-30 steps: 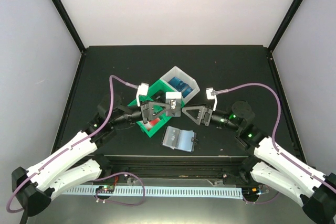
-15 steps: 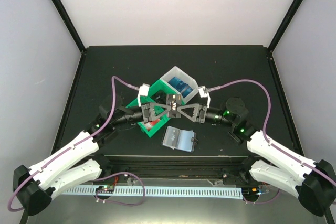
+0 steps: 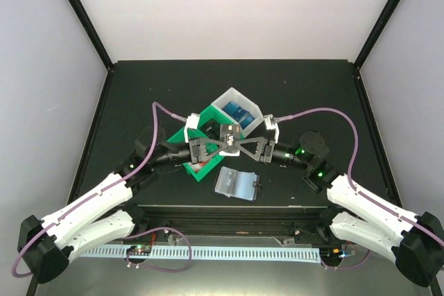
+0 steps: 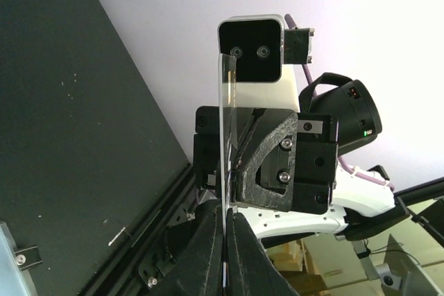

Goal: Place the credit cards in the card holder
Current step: Pick up the credit card from the storage box.

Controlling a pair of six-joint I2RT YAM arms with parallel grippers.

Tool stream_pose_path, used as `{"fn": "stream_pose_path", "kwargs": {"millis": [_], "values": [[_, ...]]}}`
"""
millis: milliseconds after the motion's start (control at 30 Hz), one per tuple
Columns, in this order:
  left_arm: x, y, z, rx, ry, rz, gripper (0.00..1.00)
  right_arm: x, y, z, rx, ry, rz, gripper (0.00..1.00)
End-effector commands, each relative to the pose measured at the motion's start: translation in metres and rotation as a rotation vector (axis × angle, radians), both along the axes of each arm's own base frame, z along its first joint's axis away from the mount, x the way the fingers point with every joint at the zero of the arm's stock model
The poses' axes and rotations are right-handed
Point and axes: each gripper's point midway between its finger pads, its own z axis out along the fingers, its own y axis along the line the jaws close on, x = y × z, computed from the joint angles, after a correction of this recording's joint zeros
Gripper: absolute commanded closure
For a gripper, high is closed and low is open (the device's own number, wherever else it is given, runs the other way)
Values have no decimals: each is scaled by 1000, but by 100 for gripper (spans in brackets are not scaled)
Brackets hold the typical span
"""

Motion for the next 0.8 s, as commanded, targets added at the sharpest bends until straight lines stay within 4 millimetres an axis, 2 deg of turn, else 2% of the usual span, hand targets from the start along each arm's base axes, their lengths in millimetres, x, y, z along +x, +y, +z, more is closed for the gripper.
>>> {"fn": "stream_pose_path", "kwargs": {"millis": [0,33,67,167,300,533,767], "values": [[-5,-3,8,-11,-51,-35,98,8,-4,-9,-19,30,-59,99],[-3,-3,6,6,-55,-25,98,9,-5,-15,-38,39,-66,97],[-1,-1,-1,39,-48,-8,98,10,-6,-21,-60,48,-80,91],[3,5,-23,119,-36,30,98,14,-14,-48,-164,82,-130,60],[1,13,-65,235,1,44,98,2,-26,-83,-309,93,-129,43],[-11,16,-141,334,109,9,98,-10,-71,-180,-762,204,-268,39],[-15,4,-176,348,164,-12,99,-20,-81,-228,-1171,240,-370,41]]}}
